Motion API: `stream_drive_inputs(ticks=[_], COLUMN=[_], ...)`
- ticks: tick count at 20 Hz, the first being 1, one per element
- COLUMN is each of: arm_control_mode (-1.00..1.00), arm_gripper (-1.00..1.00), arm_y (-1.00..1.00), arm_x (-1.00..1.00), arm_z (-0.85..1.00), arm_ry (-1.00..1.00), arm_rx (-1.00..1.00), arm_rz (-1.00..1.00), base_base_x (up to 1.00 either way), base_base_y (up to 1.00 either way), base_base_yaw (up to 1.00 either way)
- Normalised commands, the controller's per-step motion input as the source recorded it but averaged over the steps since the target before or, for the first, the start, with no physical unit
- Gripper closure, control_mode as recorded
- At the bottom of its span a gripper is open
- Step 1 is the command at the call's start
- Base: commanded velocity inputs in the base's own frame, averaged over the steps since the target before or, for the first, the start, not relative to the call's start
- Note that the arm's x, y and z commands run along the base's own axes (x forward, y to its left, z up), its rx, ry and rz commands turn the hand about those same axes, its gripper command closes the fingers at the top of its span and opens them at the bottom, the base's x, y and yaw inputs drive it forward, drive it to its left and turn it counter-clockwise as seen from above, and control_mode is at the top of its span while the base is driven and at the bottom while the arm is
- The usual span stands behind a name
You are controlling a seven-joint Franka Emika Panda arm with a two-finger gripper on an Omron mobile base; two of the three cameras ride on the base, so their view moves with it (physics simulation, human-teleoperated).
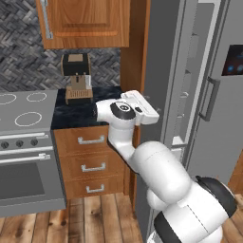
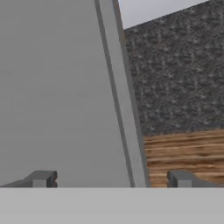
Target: Take the bottled waters from the counter and place them in the freezer to freeze. Close the freezer door after placing the bottles.
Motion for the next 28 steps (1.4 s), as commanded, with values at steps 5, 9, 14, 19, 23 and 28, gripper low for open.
stream_drive_inputs(ticks=[5,9,14,19,23,28], arm_control_mode=[-1.0,-1.0,-1.0,-1.0,-1.0,-1.0], arm_gripper=[-1.0,-1.0,-1.0,-1.0,-1.0,-1.0], arm_y=[-0.11,-0.24,-0.51,-0.6,-0.53,-0.35], arm_x=[0.44,0.21,0.07,0.14,0.0,0.0], arm_z=[0.0,0.0,0.01,0.0,0.0,0.0], arm_ry=[0.0,0.0,0.02,0.09,0.0,0.0], arm_rx=[0.0,0.0,0.05,0.15,0.15,0.1], arm_rz=[-0.15,-0.13,-0.09,-0.01,0.02,0.04], base_base_x=[0.0,0.0,0.0,0.0,0.0,0.0], base_base_y=[0.0,0.0,0.0,0.0,0.0,0.0], base_base_yaw=[0.0,0.0,0.0,0.0,0.0,0.0])
